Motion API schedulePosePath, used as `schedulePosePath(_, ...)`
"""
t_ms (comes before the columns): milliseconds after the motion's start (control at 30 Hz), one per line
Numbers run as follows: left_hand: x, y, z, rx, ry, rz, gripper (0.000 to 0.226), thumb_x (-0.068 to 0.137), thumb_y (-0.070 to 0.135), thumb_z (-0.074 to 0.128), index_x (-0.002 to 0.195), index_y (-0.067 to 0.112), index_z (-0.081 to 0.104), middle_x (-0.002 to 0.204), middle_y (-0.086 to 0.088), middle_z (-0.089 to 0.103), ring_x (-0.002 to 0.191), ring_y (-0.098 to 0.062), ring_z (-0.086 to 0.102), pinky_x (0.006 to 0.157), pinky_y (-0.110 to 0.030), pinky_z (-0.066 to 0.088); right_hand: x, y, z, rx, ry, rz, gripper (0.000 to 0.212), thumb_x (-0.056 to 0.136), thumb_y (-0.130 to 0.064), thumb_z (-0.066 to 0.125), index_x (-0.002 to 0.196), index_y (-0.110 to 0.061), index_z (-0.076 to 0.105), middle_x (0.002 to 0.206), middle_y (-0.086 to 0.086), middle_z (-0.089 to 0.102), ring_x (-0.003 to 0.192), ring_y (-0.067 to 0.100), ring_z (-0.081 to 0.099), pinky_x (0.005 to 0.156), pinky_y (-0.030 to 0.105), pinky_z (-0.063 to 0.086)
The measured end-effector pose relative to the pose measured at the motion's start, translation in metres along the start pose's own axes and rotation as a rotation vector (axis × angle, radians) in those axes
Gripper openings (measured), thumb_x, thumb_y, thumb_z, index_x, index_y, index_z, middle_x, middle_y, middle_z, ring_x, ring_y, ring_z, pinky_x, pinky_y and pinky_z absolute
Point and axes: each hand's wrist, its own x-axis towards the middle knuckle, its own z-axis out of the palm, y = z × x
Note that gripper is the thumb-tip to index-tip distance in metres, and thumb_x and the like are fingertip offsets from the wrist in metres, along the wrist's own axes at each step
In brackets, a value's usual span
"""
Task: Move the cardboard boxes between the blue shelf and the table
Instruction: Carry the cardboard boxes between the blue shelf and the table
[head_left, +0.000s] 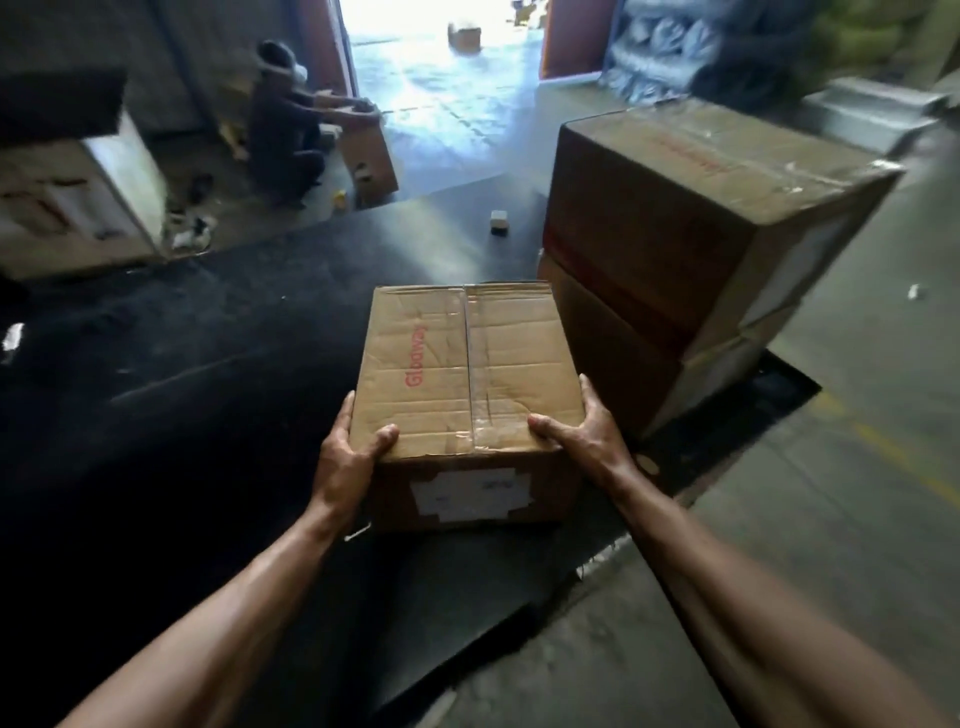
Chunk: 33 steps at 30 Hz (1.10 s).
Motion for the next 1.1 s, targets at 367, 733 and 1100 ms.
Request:
schedulePosePath(367, -0.083, 0.047, -0.031, 0.105, -0.19, 0.156, 0.075, 0.09, 0.024, 0.068, 0.153, 0.019, 0.029, 0.141, 0.001, 0.049, 0.106, -0.005, 0.056, 0.078, -0.007, 0.044, -0.153, -0.011, -0.014, -0.016, 0.217, 0.012, 0.111, 0.073, -0.049, 0.082, 0.155, -0.009, 0.019, 0.147, 0.013, 0.046, 0.124, 0.022, 0.051, 0.099, 0.025, 0.041)
schedulePosePath(733, -0.244, 0.105, -0.018, 0.029, -0.537, 0.279, 0.085, 0.08, 0.046, 0.075, 0.151, 0.018, 0.037, 0.151, -0.009, 0.043, 0.125, -0.013, 0.048, 0.099, -0.023, 0.042, -0.415, -0.01, -0.072, 0.073, 0.575, 0.073, 0.1, 0.078, -0.044, 0.075, 0.156, -0.012, 0.02, 0.146, 0.011, 0.048, 0.12, 0.018, 0.053, 0.103, 0.03, 0.045)
schedulePosePath(1100, -0.428, 0.228, 0.126, -0.271, -0.969, 0.379, 0.028, 0.089, 0.017, 0.069, 0.097, 0.044, 0.072, 0.092, 0.02, 0.074, 0.086, 0.003, 0.068, 0.074, -0.012, 0.054, -0.66, -0.052, -0.197, 0.126, 1.18, 0.048, 0.108, 0.058, -0.048, 0.063, 0.154, -0.013, 0.03, 0.147, 0.007, 0.049, 0.133, 0.016, 0.047, 0.11, 0.033, 0.038)
